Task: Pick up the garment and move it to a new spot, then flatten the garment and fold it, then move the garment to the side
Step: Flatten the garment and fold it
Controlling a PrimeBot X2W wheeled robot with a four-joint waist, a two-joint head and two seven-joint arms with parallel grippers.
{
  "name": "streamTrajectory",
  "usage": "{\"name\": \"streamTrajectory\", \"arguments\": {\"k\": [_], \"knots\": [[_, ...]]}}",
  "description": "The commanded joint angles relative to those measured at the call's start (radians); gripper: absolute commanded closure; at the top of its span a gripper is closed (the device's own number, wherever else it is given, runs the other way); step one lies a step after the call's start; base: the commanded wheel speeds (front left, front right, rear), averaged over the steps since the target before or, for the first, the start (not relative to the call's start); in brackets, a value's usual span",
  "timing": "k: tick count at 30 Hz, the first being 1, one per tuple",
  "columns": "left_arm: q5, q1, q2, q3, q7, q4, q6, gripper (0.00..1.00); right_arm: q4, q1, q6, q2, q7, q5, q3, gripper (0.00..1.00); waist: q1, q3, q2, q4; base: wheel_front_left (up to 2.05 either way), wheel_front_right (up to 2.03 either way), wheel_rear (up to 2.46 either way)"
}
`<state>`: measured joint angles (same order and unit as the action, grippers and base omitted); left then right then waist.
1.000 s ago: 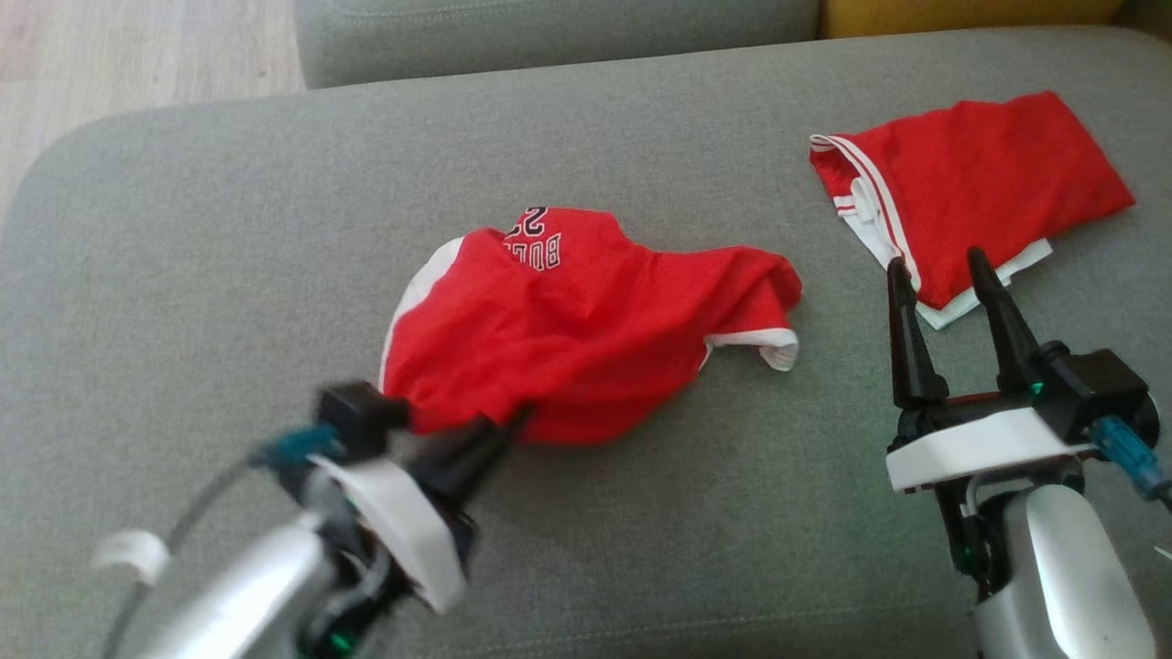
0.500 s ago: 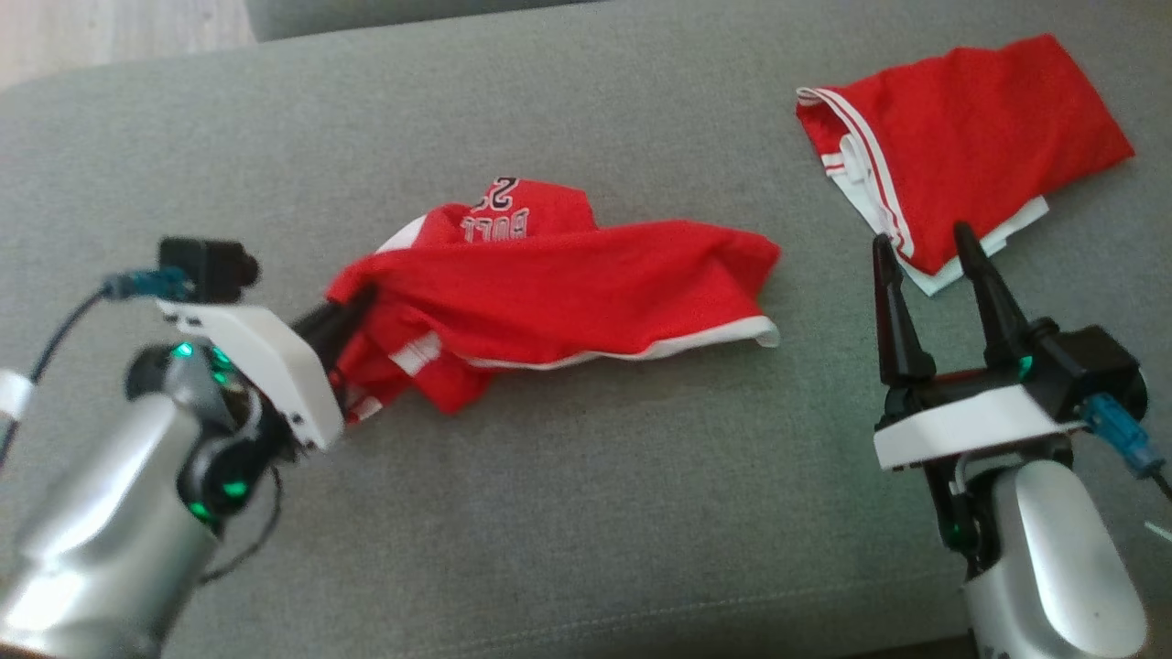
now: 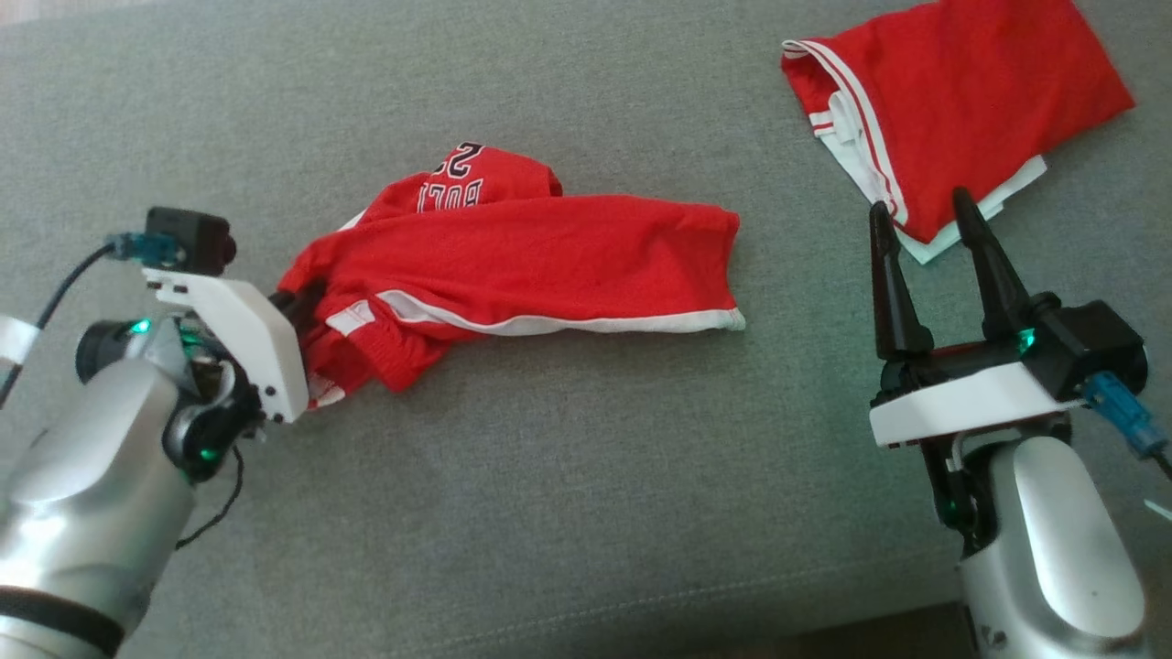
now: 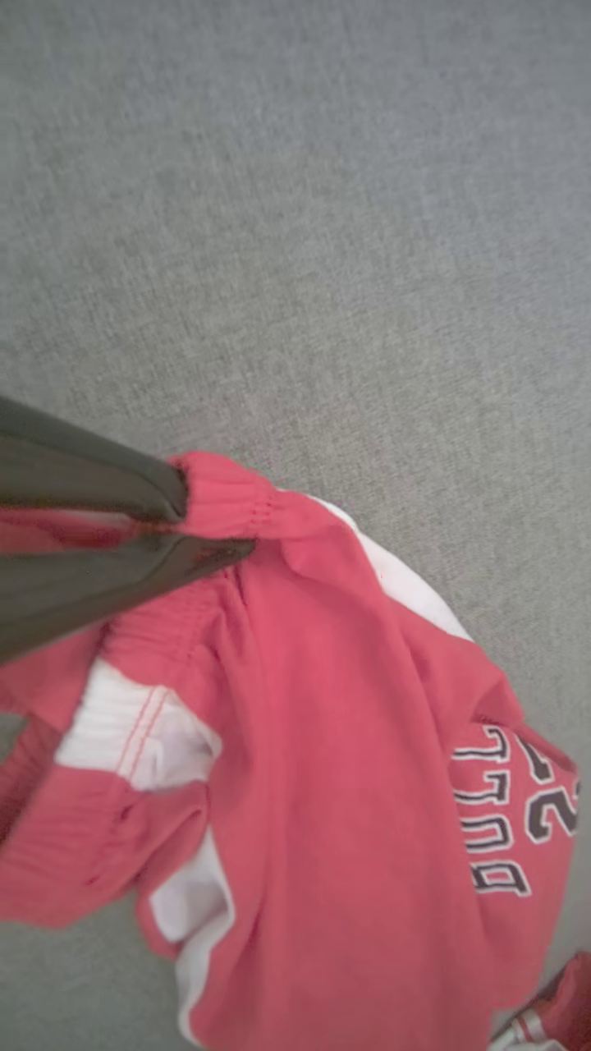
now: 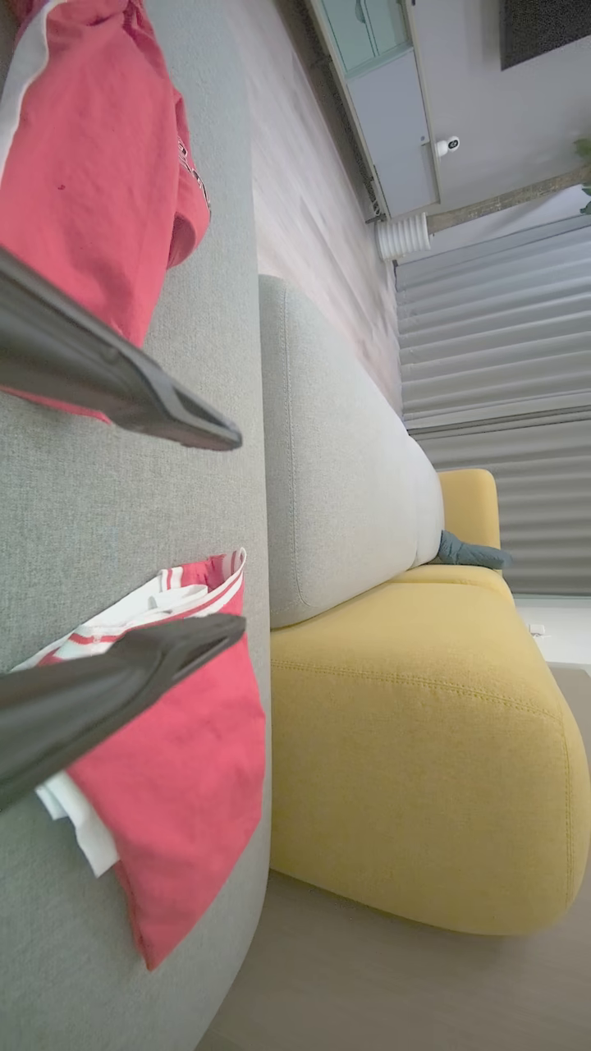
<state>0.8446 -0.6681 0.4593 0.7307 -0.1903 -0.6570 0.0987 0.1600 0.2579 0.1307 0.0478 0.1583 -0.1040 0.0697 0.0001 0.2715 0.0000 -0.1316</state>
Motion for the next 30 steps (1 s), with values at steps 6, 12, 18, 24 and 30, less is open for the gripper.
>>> {"name": "streamTrajectory", "arguments": {"k": [6, 12, 18, 24, 30], "knots": [[-0.006, -0.071, 0.012, -0.031, 0.059, -0.027, 0.014, 0.00, -0.030, 0.028, 0.000, 0.002, 0.004, 0.016, 0.017, 0.00, -0.0001, -0.009, 0.0000, 0.025, 0.00, 0.00, 0.00], [0.007, -0.059, 0.002, -0.024, 0.111, -0.020, 0.024, 0.00, -0.026, 0.026, 0.000, 0.002, -0.006, 0.026, -0.003, 0.00, -0.0001, -0.047, 0.0000, 0.061, 0.00, 0.00, 0.00], [0.025, -0.017, 0.017, -0.022, 0.145, 0.039, 0.027, 0.00, -0.028, 0.018, 0.000, 0.002, -0.026, 0.047, -0.016, 0.00, -0.0001, -0.086, 0.0000, 0.098, 0.00, 0.00, 0.00], [0.044, 0.052, 0.041, -0.028, 0.163, 0.145, 0.011, 0.00, -0.035, 0.003, 0.000, 0.002, -0.042, 0.058, -0.028, 0.00, -0.0001, -0.130, 0.0000, 0.138, 0.00, 0.00, 0.00], [0.065, 0.151, 0.078, -0.042, 0.169, 0.301, -0.047, 0.00, -0.033, -0.018, 0.000, 0.002, -0.050, 0.053, -0.028, 0.00, -0.0001, -0.177, 0.0000, 0.170, 0.00, 0.00, 0.00]]}}
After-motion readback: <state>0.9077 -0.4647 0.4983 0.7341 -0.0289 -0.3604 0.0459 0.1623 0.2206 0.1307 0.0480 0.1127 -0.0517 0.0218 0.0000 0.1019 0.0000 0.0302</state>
